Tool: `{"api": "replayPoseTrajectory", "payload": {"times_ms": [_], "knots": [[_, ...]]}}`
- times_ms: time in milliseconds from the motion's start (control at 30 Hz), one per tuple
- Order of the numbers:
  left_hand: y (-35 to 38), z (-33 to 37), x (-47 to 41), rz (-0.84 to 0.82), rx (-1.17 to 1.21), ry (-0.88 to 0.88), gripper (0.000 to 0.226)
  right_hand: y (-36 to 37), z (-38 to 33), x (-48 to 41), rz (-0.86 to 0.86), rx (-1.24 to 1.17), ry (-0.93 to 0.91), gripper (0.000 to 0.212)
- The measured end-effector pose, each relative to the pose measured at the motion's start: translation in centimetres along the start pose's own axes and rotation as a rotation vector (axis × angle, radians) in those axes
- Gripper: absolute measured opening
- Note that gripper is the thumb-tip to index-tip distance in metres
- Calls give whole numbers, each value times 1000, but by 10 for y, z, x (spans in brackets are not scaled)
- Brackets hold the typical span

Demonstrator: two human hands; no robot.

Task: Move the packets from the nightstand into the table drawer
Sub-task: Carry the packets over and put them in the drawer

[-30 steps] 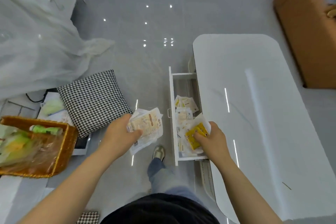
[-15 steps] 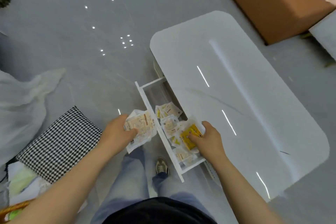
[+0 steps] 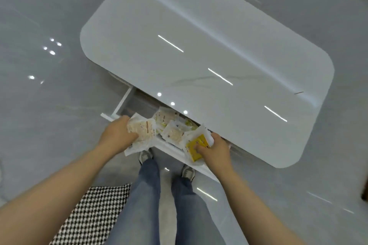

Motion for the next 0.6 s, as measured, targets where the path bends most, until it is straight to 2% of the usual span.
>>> {"api": "replayPoseTrajectory", "payload": {"times_ms": [133, 333, 467, 600], "knots": [[27, 3, -61, -43, -92, 71, 21, 43, 27, -29, 43, -86, 121, 18], [88, -14, -140, -88, -198, 116, 22, 111, 73, -77, 127, -185, 325, 34], [127, -27, -174, -111, -239, 132, 22, 150, 94, -103, 145, -193, 379, 24], [152, -43, -200, -124, -271, 128, 26, 189, 106, -124, 124, -158, 395, 25]]}}
Point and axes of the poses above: each hand's wrist, its own x-axis away from the middle knuckle, its own y-axis out of the palm, z = x × y, the point moved 8 cm from there along -x, towards the middle knuckle, and after that the axes turned 12 degrees about z, right-handed, at the moved point
